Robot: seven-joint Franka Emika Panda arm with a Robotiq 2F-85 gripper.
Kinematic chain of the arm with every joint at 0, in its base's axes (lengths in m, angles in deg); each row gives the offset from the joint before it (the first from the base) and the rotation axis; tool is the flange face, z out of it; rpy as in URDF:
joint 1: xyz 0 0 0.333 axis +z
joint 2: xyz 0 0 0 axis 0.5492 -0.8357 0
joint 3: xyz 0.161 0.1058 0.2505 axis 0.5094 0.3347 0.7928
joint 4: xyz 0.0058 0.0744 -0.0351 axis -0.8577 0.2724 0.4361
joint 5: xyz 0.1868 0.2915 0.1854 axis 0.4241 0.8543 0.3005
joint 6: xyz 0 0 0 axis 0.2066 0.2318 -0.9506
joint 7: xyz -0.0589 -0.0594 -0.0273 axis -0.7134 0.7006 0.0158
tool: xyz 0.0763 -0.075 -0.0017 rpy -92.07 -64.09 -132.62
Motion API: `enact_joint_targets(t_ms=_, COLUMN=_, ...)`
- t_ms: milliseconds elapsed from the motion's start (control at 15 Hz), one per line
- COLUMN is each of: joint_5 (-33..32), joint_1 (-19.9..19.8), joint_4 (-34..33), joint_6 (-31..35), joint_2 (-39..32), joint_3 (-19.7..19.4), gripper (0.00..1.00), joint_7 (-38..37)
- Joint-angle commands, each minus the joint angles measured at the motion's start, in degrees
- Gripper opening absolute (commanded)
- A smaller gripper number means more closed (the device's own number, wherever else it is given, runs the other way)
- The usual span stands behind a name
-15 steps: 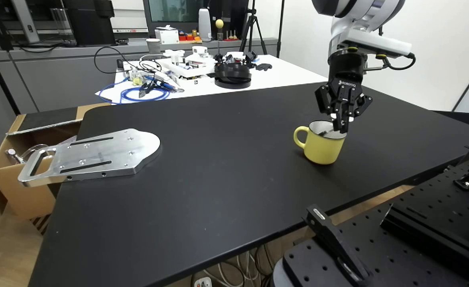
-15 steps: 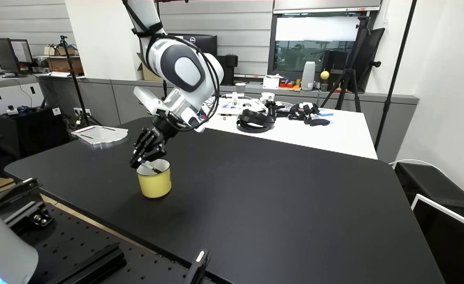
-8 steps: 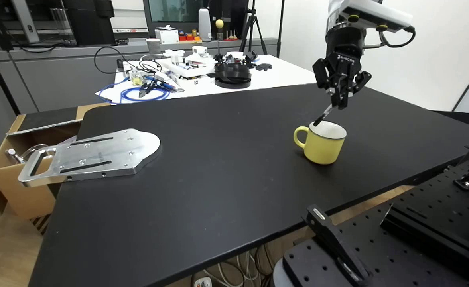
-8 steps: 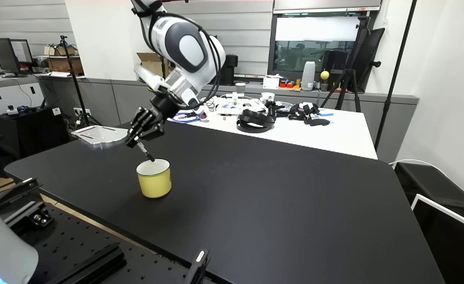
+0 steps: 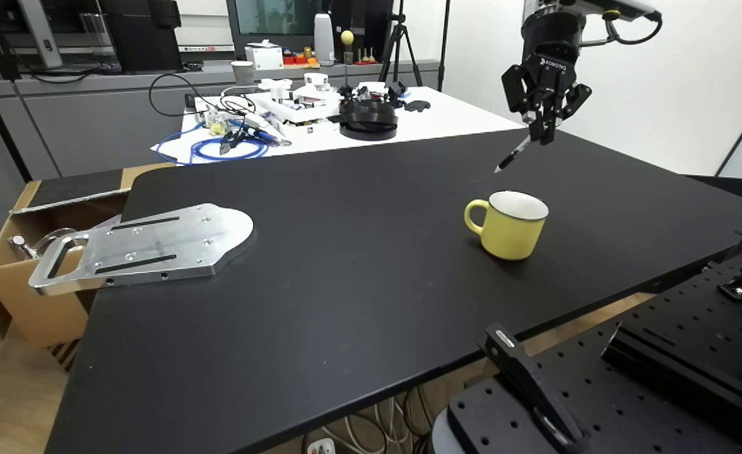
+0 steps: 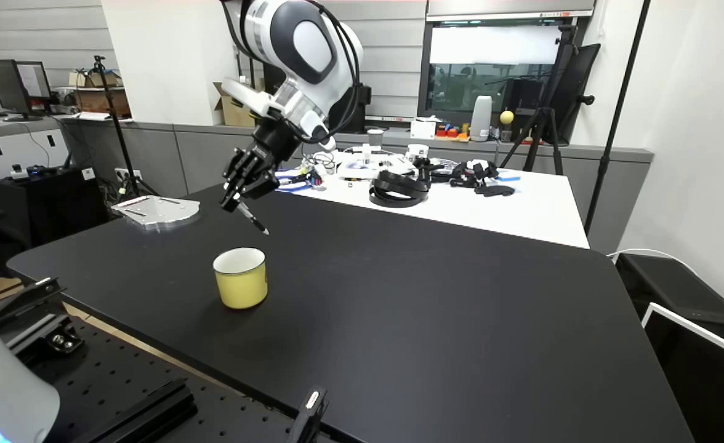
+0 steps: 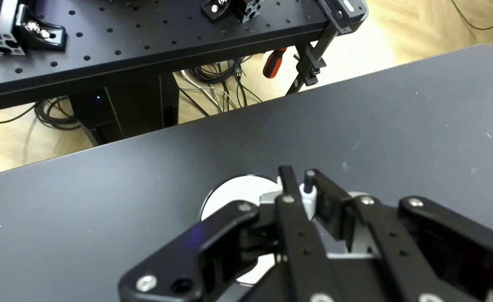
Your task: Pick the pen from the cup and put it on the table
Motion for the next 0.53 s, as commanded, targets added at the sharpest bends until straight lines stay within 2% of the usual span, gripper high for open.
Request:
enact_joint_targets(t_ms=0, joint_5=-1.4, joint_1=-0.7, joint_4=-2.8, joint_6=-2.1, joint_2=0.4, joint_3=-1.1, gripper=0.03, joint_7=0.1)
enact_joint_targets(t_ms=267, joint_5=-5.3, joint_1=-0.9, joint_4=-2.8, joint_6=1.8, joint_2=1.7, joint_3=-2.5, gripper=0.03, joint_7=-0.2)
enact_joint_targets(t_ms=467, joint_5=-9.9, joint_1=-1.5, joint_4=-2.2, joint_6=9.1, joint_2=1.2, joint_3=-4.0, gripper=0.03, joint_7=0.1)
